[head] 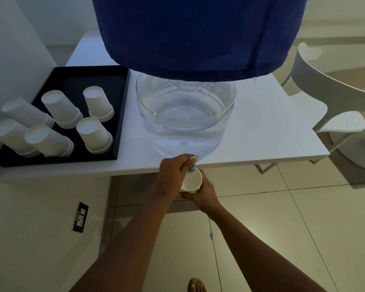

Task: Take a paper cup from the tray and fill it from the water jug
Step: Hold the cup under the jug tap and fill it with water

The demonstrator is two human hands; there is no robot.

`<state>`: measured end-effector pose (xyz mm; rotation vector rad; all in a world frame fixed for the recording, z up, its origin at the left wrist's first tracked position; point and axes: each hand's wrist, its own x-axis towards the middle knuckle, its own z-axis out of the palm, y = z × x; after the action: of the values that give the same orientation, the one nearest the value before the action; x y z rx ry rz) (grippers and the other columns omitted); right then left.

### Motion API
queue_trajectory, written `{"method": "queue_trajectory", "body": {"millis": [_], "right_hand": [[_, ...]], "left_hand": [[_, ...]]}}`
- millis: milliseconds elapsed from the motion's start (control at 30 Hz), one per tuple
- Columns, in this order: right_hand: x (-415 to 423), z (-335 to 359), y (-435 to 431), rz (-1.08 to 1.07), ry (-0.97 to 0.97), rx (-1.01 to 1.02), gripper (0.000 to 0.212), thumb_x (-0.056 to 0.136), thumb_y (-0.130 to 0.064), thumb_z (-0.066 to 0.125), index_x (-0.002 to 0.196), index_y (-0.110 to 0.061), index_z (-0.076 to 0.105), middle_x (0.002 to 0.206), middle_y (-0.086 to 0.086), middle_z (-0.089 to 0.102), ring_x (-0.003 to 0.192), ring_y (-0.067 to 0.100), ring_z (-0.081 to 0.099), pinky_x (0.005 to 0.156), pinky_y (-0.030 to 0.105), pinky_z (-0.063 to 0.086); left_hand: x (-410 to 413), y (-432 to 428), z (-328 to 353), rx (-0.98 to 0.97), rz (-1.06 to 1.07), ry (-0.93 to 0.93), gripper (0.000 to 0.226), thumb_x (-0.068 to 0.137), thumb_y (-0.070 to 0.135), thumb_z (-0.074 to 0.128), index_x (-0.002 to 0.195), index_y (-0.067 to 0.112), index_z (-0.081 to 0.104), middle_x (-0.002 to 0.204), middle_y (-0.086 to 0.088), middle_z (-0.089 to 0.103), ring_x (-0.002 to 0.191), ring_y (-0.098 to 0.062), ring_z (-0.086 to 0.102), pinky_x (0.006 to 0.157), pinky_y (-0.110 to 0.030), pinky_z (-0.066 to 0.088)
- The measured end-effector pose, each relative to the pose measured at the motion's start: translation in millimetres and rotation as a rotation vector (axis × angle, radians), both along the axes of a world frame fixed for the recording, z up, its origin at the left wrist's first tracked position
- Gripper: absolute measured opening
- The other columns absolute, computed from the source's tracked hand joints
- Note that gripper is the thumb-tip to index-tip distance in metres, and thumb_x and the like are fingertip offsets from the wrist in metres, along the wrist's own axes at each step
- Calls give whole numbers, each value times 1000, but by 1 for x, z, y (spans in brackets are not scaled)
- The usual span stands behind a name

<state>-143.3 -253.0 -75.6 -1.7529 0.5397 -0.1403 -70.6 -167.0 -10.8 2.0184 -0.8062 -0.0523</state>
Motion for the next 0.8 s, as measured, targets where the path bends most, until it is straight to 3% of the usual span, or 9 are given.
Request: {"method": "queue_trajectory", "body": {"millis": [133,333,433,600,700,800], "right_hand": [[-1,-1,0,-3,-1,15,72,61,-1,79,123,-12,44,112,9,58,102,23,54,71,12,41],[-1,-3,2,-9,-3,-12,72,62,-4,80,123,-11,44,117,13,59,104,23,54,72,10,41],[-1,-3,3,-12,3,-22,72,62,-5,80,123,-10,44,118,14,59,105,24,54,72,9,41],[-2,-4,3,-6,3,-29,71,63,-3,79,123,-9,44,114,11,59,102,21,53,67,-4,41],[-3,-4,2,-14,9,-20,71,62,-4,80,122,-12,44,108,3,56,99,18,53,67,2,42],[-3,-4,2,-15,18,-20,71,62,-7,80,123,-15,44,111,4,59,101,19,54,76,16,45]], "left_hand": [[-1,-1,0,-5,16,-19,21,85,8,56,103,3,63,101,-20,71,89,-16,62,79,6,34],[-2,1,-1,52,-24,-102,27,85,16,51,106,2,62,103,-20,70,93,-30,67,87,-17,43],[-2,4,0,77,-53,-139,35,82,20,45,107,2,61,103,-21,70,93,-30,67,88,-12,37],[-3,5,-1,79,-93,-166,34,79,13,49,108,-2,59,103,-25,69,92,-34,67,94,-10,24],[-5,6,-3,77,-153,-232,32,75,6,56,106,-5,59,103,-25,68,94,-34,66,93,-9,26],[-5,11,-7,140,-221,-364,36,72,5,60,108,-2,58,110,-23,66,100,-31,64,89,-25,42]]}}
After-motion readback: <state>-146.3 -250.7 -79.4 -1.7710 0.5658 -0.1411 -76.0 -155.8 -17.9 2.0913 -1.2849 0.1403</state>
